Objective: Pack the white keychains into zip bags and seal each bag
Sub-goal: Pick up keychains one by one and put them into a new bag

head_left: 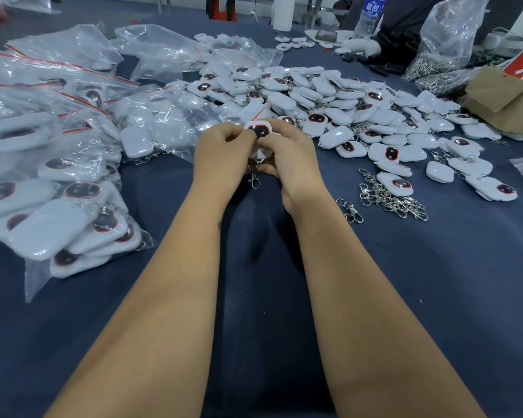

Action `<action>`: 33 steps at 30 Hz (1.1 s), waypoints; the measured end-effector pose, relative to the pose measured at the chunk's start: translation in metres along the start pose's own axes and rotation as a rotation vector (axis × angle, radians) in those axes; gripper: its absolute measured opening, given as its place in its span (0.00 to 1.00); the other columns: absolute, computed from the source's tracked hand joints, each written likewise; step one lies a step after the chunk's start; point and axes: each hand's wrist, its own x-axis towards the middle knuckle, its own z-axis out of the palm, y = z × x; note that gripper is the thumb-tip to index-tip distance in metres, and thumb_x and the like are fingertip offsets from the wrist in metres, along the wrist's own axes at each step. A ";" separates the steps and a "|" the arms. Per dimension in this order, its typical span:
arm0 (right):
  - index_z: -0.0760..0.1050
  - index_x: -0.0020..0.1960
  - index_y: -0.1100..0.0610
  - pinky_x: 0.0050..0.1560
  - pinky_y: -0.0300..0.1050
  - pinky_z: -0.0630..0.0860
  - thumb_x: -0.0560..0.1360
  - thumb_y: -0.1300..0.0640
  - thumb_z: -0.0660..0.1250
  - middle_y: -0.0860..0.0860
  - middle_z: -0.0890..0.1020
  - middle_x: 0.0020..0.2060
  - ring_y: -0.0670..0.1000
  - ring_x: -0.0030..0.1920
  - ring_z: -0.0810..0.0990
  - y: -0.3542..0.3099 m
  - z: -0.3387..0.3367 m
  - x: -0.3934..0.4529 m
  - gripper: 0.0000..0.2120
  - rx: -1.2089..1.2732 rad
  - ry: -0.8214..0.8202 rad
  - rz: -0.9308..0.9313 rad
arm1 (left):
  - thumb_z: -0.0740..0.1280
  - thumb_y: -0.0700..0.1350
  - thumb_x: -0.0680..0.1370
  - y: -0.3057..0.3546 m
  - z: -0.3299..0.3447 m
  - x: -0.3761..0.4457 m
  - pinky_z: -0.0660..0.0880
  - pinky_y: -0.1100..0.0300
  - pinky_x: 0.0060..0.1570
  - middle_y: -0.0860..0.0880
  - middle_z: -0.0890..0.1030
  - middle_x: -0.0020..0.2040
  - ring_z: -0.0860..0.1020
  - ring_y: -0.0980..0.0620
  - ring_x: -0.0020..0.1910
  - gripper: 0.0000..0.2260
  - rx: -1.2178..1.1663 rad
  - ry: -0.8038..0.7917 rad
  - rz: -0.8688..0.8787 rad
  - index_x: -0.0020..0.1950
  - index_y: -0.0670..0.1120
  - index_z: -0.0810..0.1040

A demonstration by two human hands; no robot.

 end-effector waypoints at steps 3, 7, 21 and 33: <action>0.79 0.48 0.59 0.36 0.46 0.80 0.74 0.70 0.60 0.56 0.81 0.41 0.54 0.38 0.79 0.001 0.002 0.001 0.12 0.000 0.042 -0.011 | 0.65 0.47 0.72 0.000 -0.001 -0.001 0.69 0.60 0.33 0.49 0.74 0.30 0.70 0.51 0.30 0.10 -0.042 0.063 -0.031 0.33 0.45 0.77; 0.76 0.48 0.57 0.38 0.46 0.76 0.76 0.70 0.60 0.56 0.80 0.40 0.54 0.36 0.78 -0.003 0.000 0.001 0.10 0.161 0.123 -0.060 | 0.65 0.46 0.74 -0.003 -0.003 0.001 0.72 0.59 0.42 0.54 0.81 0.37 0.77 0.52 0.39 0.07 0.180 0.148 -0.004 0.40 0.50 0.82; 0.71 0.48 0.51 0.40 0.41 0.75 0.75 0.62 0.69 0.51 0.83 0.39 0.45 0.34 0.76 0.008 0.005 -0.003 0.09 -0.364 0.154 -0.238 | 0.67 0.39 0.74 -0.003 -0.002 -0.001 0.69 0.73 0.38 0.57 0.75 0.37 0.75 0.61 0.38 0.23 0.209 0.244 0.093 0.68 0.48 0.70; 0.75 0.45 0.51 0.50 0.47 0.78 0.73 0.57 0.72 0.44 0.81 0.41 0.47 0.46 0.80 0.009 0.008 0.002 0.06 -0.510 0.277 -0.311 | 0.67 0.46 0.77 0.005 0.001 -0.006 0.74 0.61 0.40 0.52 0.83 0.38 0.80 0.53 0.39 0.05 0.172 0.222 0.234 0.44 0.49 0.83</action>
